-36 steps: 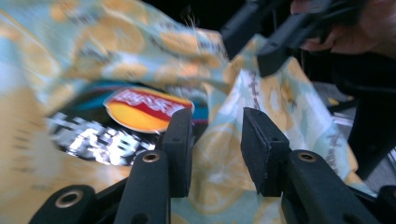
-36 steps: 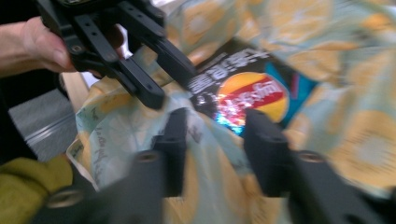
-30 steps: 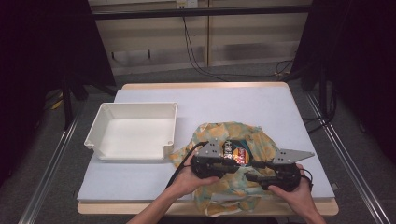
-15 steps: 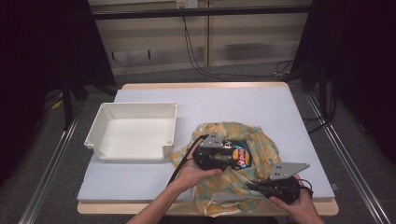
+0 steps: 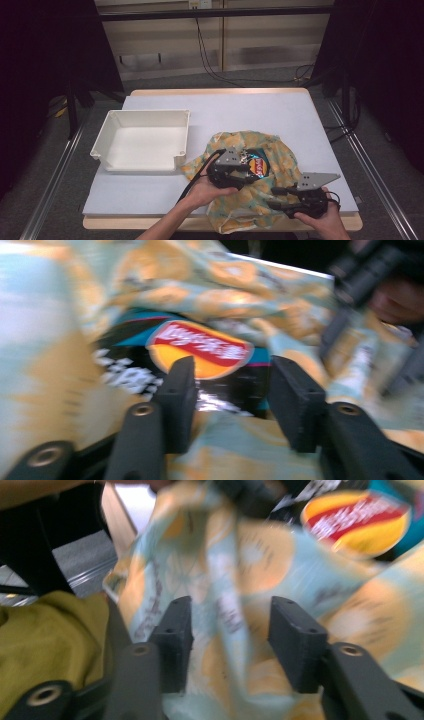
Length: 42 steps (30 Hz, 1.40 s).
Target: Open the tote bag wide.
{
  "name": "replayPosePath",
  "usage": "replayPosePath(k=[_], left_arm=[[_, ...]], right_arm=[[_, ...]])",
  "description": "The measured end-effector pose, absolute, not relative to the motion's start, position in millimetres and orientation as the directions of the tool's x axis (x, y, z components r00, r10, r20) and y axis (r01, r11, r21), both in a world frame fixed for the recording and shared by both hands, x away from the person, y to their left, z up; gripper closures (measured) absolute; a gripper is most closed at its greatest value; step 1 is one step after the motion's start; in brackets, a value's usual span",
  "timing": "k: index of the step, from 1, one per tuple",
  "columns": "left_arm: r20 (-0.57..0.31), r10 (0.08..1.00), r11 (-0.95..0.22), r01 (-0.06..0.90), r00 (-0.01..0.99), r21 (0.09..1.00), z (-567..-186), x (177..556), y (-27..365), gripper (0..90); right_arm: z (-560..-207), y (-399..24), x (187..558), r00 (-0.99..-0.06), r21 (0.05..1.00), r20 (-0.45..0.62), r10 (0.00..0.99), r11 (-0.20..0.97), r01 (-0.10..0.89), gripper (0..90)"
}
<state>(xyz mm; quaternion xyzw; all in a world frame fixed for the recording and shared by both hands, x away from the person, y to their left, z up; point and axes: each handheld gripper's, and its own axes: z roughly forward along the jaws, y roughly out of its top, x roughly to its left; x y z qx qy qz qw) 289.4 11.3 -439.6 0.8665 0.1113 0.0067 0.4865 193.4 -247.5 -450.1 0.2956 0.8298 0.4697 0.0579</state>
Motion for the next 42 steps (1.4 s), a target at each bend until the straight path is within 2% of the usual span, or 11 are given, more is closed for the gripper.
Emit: replayPosePath(k=[3, 7, 14, 17, 19, 20, 21, 23, 33, 40, 42], left_arm=[[-0.090, 0.173, -0.528, 0.169, 0.981, 0.832, -441, 283, 8, 55.6], [-0.083, 0.154, -0.555, 0.156, 0.985, 0.817, -444, 279, 8, 55.4], [-0.111, 0.142, -0.539, 0.171, 0.984, 0.825, -444, 279, 16, 55.2], [-0.146, 0.165, -0.489, 0.209, 0.975, 0.847, -441, 286, 21, 57.9], [-0.157, 0.191, -0.456, 0.230, 0.969, 0.860, -438, 293, 23, 60.4], [-0.166, 0.200, -0.440, 0.240, 0.966, 0.866, -437, 296, 23, 66.6], [-0.166, 0.226, -0.432, 0.251, 0.960, 0.866, -437, 299, 23, 66.6], [-0.161, 0.268, -0.436, 0.269, 0.950, 0.859, -437, 305, 20, 66.2], [-0.084, 0.286, -0.491, 0.222, 0.954, 0.842, -445, 302, 9, 57.9], [-0.048, 0.301, -0.500, 0.200, 0.952, 0.842, -446, 302, 8, 57.5], [-0.054, 0.302, -0.498, 0.206, 0.952, 0.842, -446, 300, 9, 52.7]], right_arm=[[-445, -250, 196, -0.809, 0.824, 0.171, 0.563, 0.369, 0.430, 48.1], [-435, -250, 206, -0.808, 0.843, 0.146, 0.570, 0.356, 0.403, 53.9], [-438, -238, 240, -0.828, 0.819, 0.128, 0.546, 0.413, 0.399, 51.8], [-442, -232, 242, -0.834, 0.812, 0.115, 0.540, 0.433, 0.392, 58.5], [-443, -230, 239, -0.840, 0.808, 0.105, 0.532, 0.447, 0.384, 73.2], [-442, -231, 235, -0.846, 0.811, 0.104, 0.523, 0.447, 0.377, 81.3], [-442, -231, 235, -0.846, 0.811, 0.104, 0.523, 0.447, 0.377, 81.3], [-439, -234, 228, -0.854, 0.818, 0.112, 0.507, 0.440, 0.369, 88.3], [-449, -242, 204, -0.863, 0.794, 0.119, 0.492, 0.474, 0.380, 90.0], [-463, -245, 193, -0.854, 0.748, 0.107, 0.509, 0.525, 0.406, 90.0], [-472, -247, 188, -0.840, 0.720, 0.099, 0.533, 0.544, 0.430, 90.0]])
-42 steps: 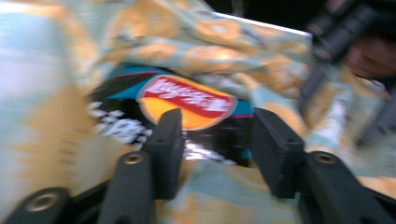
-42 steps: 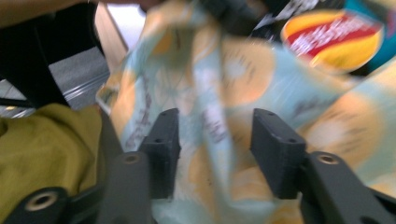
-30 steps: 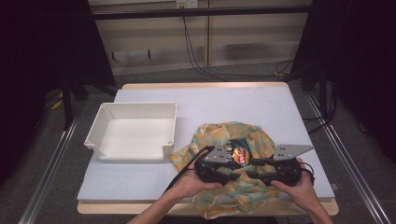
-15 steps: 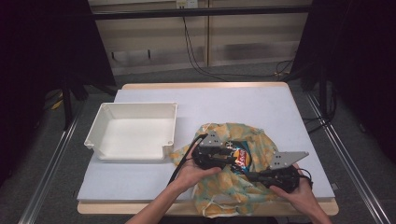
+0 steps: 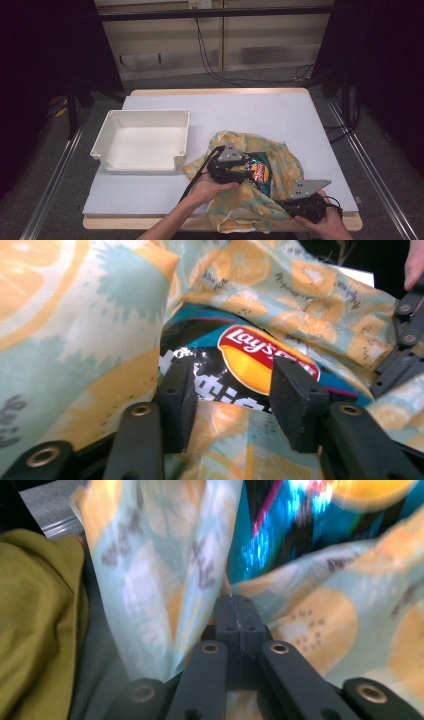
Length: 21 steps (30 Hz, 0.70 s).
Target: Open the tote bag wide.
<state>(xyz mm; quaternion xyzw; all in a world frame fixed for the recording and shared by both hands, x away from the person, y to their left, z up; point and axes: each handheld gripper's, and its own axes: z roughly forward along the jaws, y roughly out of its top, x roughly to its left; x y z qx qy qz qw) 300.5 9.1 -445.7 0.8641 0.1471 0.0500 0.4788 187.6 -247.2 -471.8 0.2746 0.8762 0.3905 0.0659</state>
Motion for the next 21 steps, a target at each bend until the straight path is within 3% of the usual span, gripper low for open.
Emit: replayPosePath(k=[12, 21], left_arm=[[-0.117, 0.280, -0.471, 0.243, 0.953, 0.848, -443, 298, 16, 45.3], [-0.082, 0.128, -0.467, 0.132, 0.988, 0.874, -408, 278, -6, 60.1]], right_arm=[[-483, -250, 179, -0.809, 0.742, 0.099, 0.579, 0.499, 0.448, 90.0], [-476, -246, 185, -0.805, 0.769, 0.108, 0.583, 0.464, 0.439, 84.7]])
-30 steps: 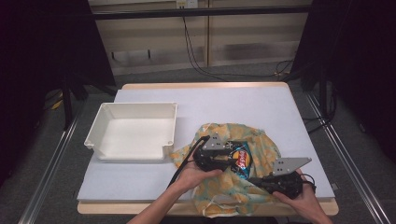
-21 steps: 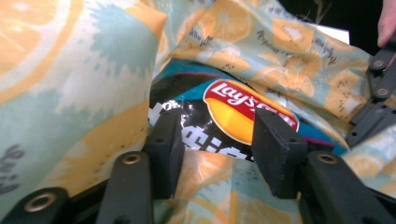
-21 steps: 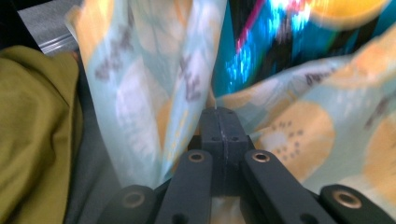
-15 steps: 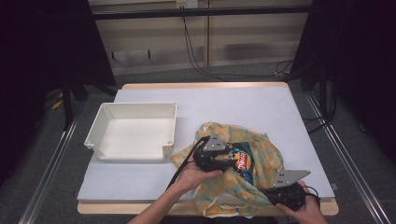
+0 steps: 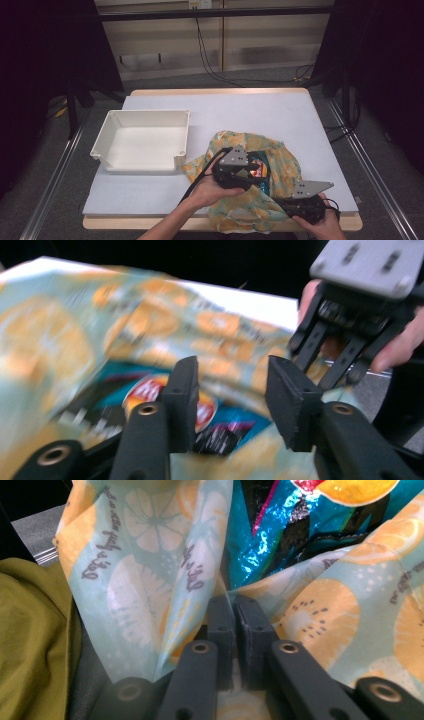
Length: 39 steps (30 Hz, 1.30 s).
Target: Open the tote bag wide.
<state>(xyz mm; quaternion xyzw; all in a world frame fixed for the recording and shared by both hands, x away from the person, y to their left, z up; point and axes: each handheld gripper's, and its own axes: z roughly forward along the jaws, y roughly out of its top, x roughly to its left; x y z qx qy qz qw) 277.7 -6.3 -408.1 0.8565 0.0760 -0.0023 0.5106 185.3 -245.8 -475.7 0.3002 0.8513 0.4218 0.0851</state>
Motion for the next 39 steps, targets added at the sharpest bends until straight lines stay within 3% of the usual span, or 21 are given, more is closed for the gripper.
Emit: replayPosePath(k=[5, 8, 12, 16, 19, 39], left_arm=[[-0.066, 0.100, -0.570, 0.112, 0.993, 0.814, -421, 283, -31, 66.3], [-0.083, 0.084, -0.612, 0.117, 0.993, 0.782, -433, 285, -33, 63.4], [-0.029, 0.060, -0.663, 0.062, 0.998, 0.746, -439, 282, -31, 58.0], [0.044, 0.054, -0.712, 0.008, 0.998, 0.702, -444, 276, -31, 52.3], [0.047, 0.036, -0.721, -0.007, 0.998, 0.693, -447, 272, -32, 51.4], [0.172, -0.032, -0.763, -0.135, 0.985, 0.632, -461, 256, -40, 51.0]], right_arm=[[-475, -248, 185, -0.804, 0.772, 0.114, 0.583, 0.457, 0.441, 76.8], [-475, -252, 183, -0.797, 0.779, 0.122, 0.592, 0.441, 0.447, 65.0], [-475, -257, 184, -0.785, 0.780, 0.123, 0.607, 0.430, 0.454, 58.8], [-477, -256, 185, -0.783, 0.774, 0.120, 0.610, 0.437, 0.459, 57.2], [-478, -256, 186, -0.782, 0.769, 0.115, 0.613, 0.443, 0.461, 57.0], [-481, -254, 188, -0.778, 0.756, 0.117, 0.617, 0.452, 0.473, 56.5]])
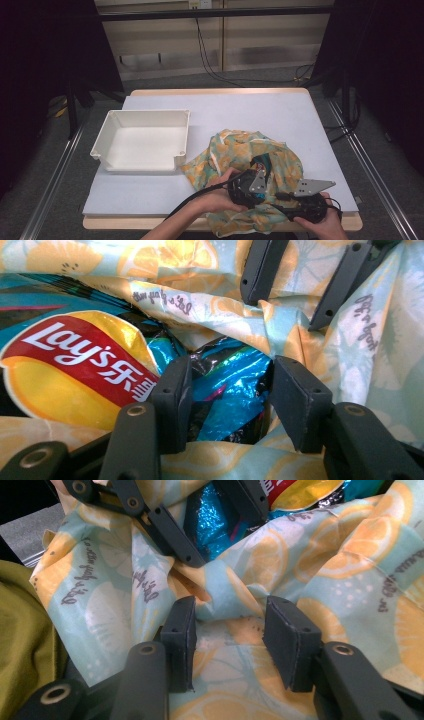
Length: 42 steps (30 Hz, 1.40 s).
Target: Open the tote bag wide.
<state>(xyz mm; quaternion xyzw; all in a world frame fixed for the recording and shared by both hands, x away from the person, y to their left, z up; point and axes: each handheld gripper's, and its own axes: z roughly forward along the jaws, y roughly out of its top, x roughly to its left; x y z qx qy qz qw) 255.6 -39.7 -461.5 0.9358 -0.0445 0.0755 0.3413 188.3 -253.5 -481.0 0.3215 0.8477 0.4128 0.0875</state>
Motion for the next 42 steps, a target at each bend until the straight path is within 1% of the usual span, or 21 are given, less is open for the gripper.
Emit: replayPosePath(k=[4, 6, 8, 9, 10, 11, 12, 14, 16, 17, 18, 21, 23, 26, 29, 33, 34, 39, 40, 41, 42], left_arm=[[0.214, -0.033, -0.774, -0.161, 0.976, 0.612, -464, 253, -42, 51.1], [0.214, -0.031, -0.773, -0.159, 0.976, 0.614, -464, 254, -42, 51.4], [0.227, -0.024, -0.773, -0.162, 0.974, 0.613, -466, 254, -42, 53.8], [0.221, -0.029, -0.773, -0.162, 0.975, 0.613, -466, 255, -43, 56.2], [0.208, -0.028, -0.773, -0.153, 0.978, 0.616, -467, 256, -42, 65.7], [0.204, -0.016, -0.770, -0.142, 0.979, 0.622, -468, 258, -42, 65.7], [0.192, -0.012, -0.779, -0.130, 0.981, 0.614, -468, 260, -41, 68.3], [0.166, -0.005, -0.769, -0.110, 0.986, 0.629, -468, 262, -41, 71.8], [0.153, -0.011, -0.768, -0.106, 0.988, 0.631, -467, 263, -40, 76.3], [0.149, -0.004, -0.761, -0.100, 0.989, 0.641, -466, 263, -39, 80.5], [0.119, 0.005, -0.755, -0.075, 0.993, 0.651, -465, 265, -39, 84.4], [0.063, 0.020, -0.735, -0.028, 0.998, 0.677, -461, 273, -34, 89.4], [0.036, 0.033, -0.711, -0.001, 0.999, 0.703, -458, 276, -31, 90.0], [0.019, 0.048, -0.689, 0.019, 0.999, 0.725, -453, 277, -27, 90.0], [-0.013, 0.059, -0.647, 0.048, 0.998, 0.761, -446, 280, -21, 90.0], [-0.060, 0.062, -0.593, 0.085, 0.996, 0.800, -436, 283, -13, 90.0], [-0.066, 0.066, -0.581, 0.091, 0.996, 0.808, -433, 283, -11, 90.0], [-0.084, 0.052, -0.520, 0.099, 0.995, 0.848, -416, 283, -4, 90.0], [-0.092, 0.060, -0.505, 0.109, 0.994, 0.856, -413, 282, -3, 90.0], [-0.085, 0.053, -0.502, 0.100, 0.995, 0.859, -410, 283, -2, 90.0], [-0.093, 0.049, -0.494, 0.105, 0.994, 0.863, -409, 283, -2, 90.0]], right_arm=[[-481, -253, 189, -0.777, 0.757, 0.115, 0.619, 0.452, 0.472, 55.6], [-481, -252, 189, -0.777, 0.758, 0.117, 0.618, 0.450, 0.472, 55.1], [-480, -251, 189, -0.776, 0.757, 0.115, 0.621, 0.451, 0.473, 55.0], [-480, -251, 190, -0.776, 0.758, 0.115, 0.620, 0.450, 0.472, 55.1], [-480, -251, 191, -0.774, 0.759, 0.116, 0.622, 0.448, 0.473, 55.1], [-480, -251, 191, -0.774, 0.759, 0.116, 0.622, 0.448, 0.473, 55.1], [-480, -250, 191, -0.773, 0.758, 0.119, 0.623, 0.446, 0.476, 55.3], [-482, -250, 192, -0.772, 0.755, 0.122, 0.624, 0.446, 0.480, 56.3], [-482, -250, 192, -0.768, 0.752, 0.123, 0.628, 0.446, 0.486, 57.2], [-482, -250, 193, -0.766, 0.752, 0.127, 0.630, 0.443, 0.488, 57.8], [-482, -250, 193, -0.765, 0.753, 0.128, 0.631, 0.440, 0.490, 58.1], [-482, -252, 194, -0.761, 0.756, 0.137, 0.634, 0.430, 0.494, 59.3], [-481, -252, 195, -0.758, 0.762, 0.138, 0.637, 0.421, 0.492, 60.4], [-481, -254, 195, -0.754, 0.765, 0.143, 0.641, 0.412, 0.495, 63.8], [-480, -254, 196, -0.750, 0.767, 0.146, 0.645, 0.406, 0.498, 70.1], [-479, -254, 195, -0.752, 0.777, 0.145, 0.643, 0.397, 0.489, 86.7], [-478, -254, 195, -0.756, 0.782, 0.143, 0.639, 0.396, 0.482, 89.6], [-474, -256, 196, -0.750, 0.794, 0.143, 0.646, 0.377, 0.476, 89.4], [-472, -257, 196, -0.752, 0.801, 0.146, 0.642, 0.370, 0.472, 84.7], [-470, -258, 197, -0.754, 0.805, 0.150, 0.640, 0.363, 0.469, 77.5], [-468, -259, 197, -0.751, 0.806, 0.164, 0.640, 0.353, 0.476, 74.4]])
